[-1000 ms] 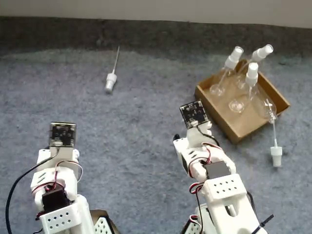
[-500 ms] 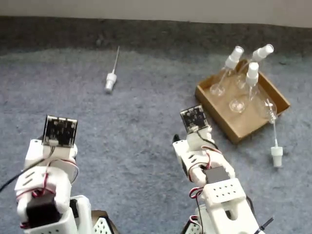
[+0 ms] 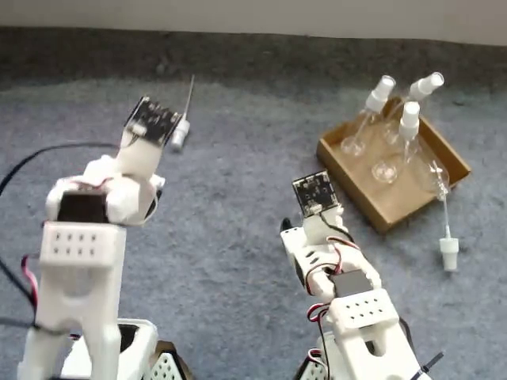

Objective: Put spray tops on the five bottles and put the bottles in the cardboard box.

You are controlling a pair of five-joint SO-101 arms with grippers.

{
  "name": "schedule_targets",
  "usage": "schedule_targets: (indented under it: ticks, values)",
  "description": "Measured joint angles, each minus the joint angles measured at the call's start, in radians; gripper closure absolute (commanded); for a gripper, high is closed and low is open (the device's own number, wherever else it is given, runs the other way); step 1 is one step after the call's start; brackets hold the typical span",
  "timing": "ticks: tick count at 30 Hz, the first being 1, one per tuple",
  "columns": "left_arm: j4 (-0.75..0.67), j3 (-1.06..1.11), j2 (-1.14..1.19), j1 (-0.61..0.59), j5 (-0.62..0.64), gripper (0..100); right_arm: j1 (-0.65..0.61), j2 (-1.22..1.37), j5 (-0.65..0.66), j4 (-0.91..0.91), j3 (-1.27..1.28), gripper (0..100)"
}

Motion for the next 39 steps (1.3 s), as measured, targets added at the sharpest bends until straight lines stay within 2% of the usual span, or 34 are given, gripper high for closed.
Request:
schedule_targets:
  ticks: [4, 8, 17, 23, 34, 39]
  values:
    - [0.005, -0.186, 0.259, 0.02, 0.0, 99, 0.0, 0.0, 0.0, 0.0, 0.0, 85.3]
    - [0.006, -0.373, 0.502, 0.021, 0.0, 89, 0.0, 0.002, 0.0, -0.002, 0.0, 85.3]
    - [0.046, -0.781, 0.933, 0.021, 0.0, 88, 0.0, 0.002, 0.0, -0.002, 0.002, 85.3]
    - [0.048, -1.034, 1.198, 0.021, 0.002, 83, 0.0, 0.002, 0.0, -0.002, 0.002, 85.3]
    - [0.048, -1.516, 1.634, 0.021, 0.158, 81, 0.0, 0.003, 0.0, -0.051, 0.025, 85.3]
    - [0.08, -1.697, 1.783, 0.021, 0.178, 81, 0.0, 0.002, 0.0, -0.098, 0.052, 85.3]
